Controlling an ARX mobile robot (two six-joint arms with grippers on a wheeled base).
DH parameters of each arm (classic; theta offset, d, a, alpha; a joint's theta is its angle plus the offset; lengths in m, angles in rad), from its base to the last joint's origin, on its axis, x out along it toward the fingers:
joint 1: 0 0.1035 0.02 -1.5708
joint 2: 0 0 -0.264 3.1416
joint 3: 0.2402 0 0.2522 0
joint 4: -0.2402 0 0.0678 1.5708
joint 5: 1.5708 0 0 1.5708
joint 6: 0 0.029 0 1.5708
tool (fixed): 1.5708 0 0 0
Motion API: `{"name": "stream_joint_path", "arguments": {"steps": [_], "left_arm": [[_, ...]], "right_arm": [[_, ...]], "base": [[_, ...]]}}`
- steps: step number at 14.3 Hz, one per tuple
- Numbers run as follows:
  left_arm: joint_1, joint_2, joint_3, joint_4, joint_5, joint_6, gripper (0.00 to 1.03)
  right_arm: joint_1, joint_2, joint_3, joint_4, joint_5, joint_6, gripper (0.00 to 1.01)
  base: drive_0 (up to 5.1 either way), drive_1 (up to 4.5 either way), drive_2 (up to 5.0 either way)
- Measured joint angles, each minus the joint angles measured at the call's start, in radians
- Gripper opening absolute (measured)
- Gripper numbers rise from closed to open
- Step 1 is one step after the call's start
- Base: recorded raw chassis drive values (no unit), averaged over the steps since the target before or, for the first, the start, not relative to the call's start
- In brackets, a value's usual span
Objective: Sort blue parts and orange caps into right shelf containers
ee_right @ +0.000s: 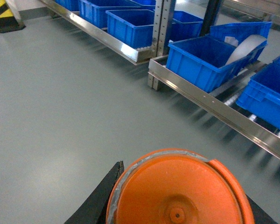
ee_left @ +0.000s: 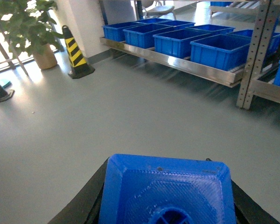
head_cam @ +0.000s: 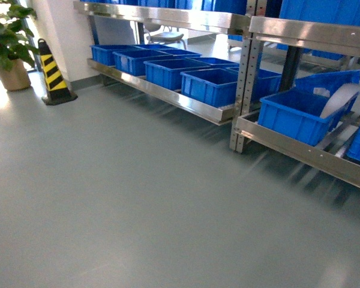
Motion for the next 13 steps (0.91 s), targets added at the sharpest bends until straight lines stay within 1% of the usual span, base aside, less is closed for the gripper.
{"name": "stream_joint_path", "arguments": {"steps": [13], "left_arm": [[-0.001, 0.000, 0.000, 0.000, 0.002, 0.000, 0.45]], "right_arm": [[0.000, 0.000, 0.000, 0.000, 0.000, 0.000, 0.44]], "base": [[-0.1, 4.02, -4.2]]}}
